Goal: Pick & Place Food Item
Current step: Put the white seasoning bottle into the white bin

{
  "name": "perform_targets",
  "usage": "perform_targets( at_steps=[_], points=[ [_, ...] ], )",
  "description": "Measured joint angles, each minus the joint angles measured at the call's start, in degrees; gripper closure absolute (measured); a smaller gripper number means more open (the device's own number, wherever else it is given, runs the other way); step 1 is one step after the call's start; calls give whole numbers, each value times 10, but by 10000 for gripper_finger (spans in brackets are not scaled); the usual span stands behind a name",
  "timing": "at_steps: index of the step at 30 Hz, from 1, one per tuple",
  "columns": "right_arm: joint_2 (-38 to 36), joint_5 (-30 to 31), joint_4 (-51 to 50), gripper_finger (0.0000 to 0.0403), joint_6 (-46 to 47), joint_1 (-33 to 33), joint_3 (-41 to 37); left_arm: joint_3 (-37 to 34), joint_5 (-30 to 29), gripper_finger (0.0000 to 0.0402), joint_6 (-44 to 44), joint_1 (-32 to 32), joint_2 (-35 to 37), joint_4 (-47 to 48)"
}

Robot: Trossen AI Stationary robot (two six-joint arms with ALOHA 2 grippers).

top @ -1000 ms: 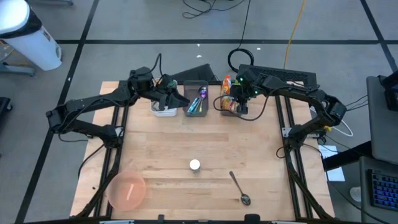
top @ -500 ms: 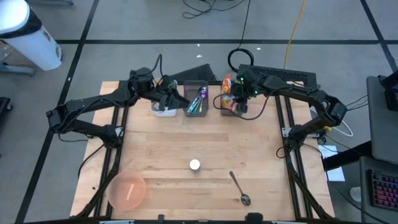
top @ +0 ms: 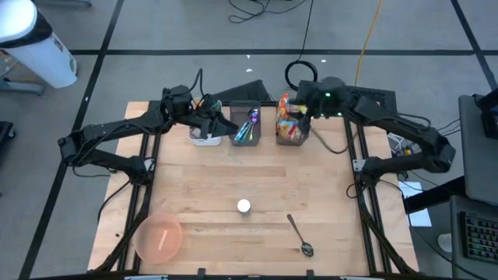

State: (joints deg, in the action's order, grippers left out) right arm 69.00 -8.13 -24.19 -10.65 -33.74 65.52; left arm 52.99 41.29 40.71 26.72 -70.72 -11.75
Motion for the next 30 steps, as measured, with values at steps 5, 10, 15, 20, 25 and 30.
perform_targets(
  at_steps=[5, 10, 15, 20, 25, 30],
  points=[
    [-54, -61, 93, 183, 180, 29, 0, 0, -45, 151, 1, -19, 0, -1],
    [-70, -72, 147, 189, 317, 84, 1, 0, -145, 151, -37, -56, -2, -6],
    [-70, -72, 182, 191, 389, 174, -30, 0, -203, 151, -46, -97, -4, -3],
    [-70, -71, 262, 192, 461, 272, -111, 0, -178, 151, -78, -151, -4, 2],
    [-64, 1, 445, 192, 555, 373, -215, 0, -166, 151, -80, -225, -4, 63],
    [-42, 140, 563, 192, 566, 464, -281, 0, -243, 151, -87, -323, -4, 164]
  ],
)
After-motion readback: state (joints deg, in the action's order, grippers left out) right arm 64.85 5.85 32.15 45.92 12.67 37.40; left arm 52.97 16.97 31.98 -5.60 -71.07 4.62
